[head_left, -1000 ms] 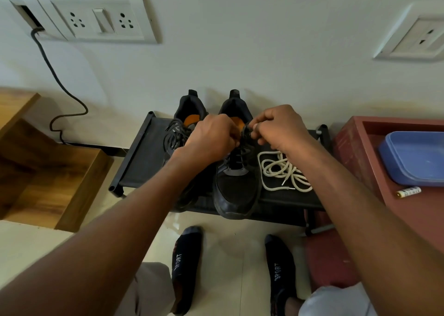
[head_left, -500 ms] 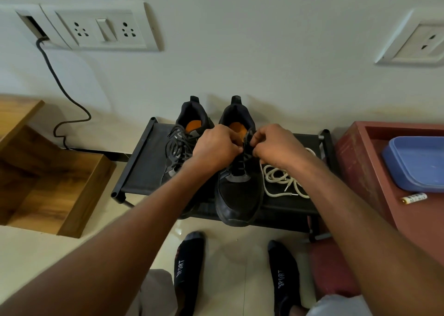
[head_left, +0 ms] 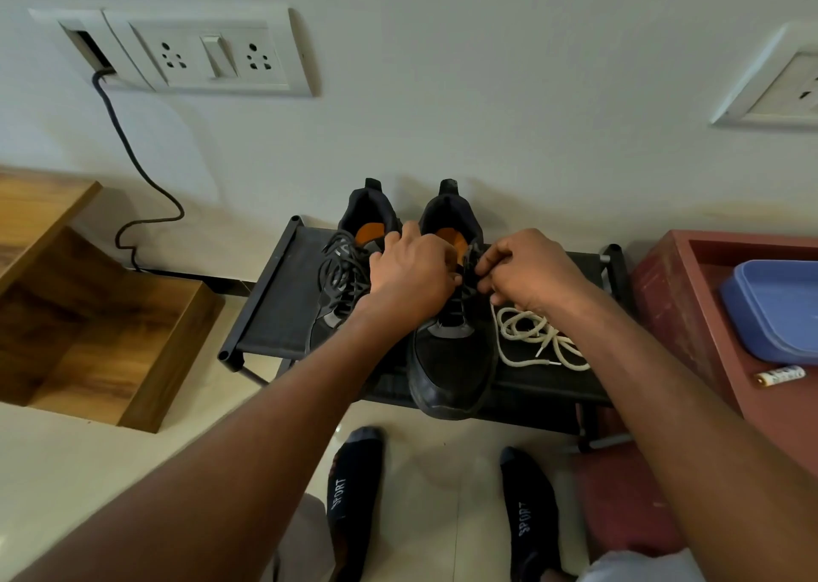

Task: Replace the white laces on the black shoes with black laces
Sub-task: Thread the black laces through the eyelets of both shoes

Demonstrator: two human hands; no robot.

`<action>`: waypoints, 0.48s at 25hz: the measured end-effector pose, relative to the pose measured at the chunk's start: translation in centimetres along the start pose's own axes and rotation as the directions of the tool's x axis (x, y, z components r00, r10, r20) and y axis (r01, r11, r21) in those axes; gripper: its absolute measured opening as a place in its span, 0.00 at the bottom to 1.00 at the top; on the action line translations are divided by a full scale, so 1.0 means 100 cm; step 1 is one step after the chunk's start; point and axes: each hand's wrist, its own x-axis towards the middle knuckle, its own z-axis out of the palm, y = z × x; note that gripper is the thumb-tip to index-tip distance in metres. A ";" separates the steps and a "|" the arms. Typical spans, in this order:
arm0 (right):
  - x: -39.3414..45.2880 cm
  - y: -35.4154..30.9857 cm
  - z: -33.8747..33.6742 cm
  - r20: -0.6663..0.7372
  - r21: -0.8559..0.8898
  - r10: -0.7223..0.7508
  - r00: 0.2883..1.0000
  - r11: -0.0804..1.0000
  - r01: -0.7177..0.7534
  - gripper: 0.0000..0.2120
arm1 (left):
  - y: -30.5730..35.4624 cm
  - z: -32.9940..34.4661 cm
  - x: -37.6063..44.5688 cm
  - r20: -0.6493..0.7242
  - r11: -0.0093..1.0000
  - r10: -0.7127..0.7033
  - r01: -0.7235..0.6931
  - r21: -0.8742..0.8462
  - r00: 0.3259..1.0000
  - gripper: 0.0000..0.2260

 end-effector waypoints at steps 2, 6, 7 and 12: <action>0.002 0.001 0.001 -0.012 -0.020 -0.006 1.000 1.000 0.006 0.14 | 0.000 0.001 0.001 0.025 0.994 0.010 -0.008 -0.106 1.000 0.03; 0.003 0.001 -0.002 0.016 -0.027 -0.006 1.000 1.000 0.007 0.13 | 0.001 0.004 0.001 0.057 0.989 0.026 -0.018 -0.148 0.998 0.05; 0.005 0.002 -0.002 0.019 -0.042 -0.012 1.000 0.999 0.013 0.10 | 0.000 0.004 0.002 0.074 0.987 0.042 -0.029 -0.158 0.996 0.07; 0.003 0.003 0.009 -0.097 -0.222 -0.118 0.988 0.971 0.094 0.04 | -0.001 -0.002 0.002 0.066 0.993 0.113 -0.114 0.007 0.991 0.14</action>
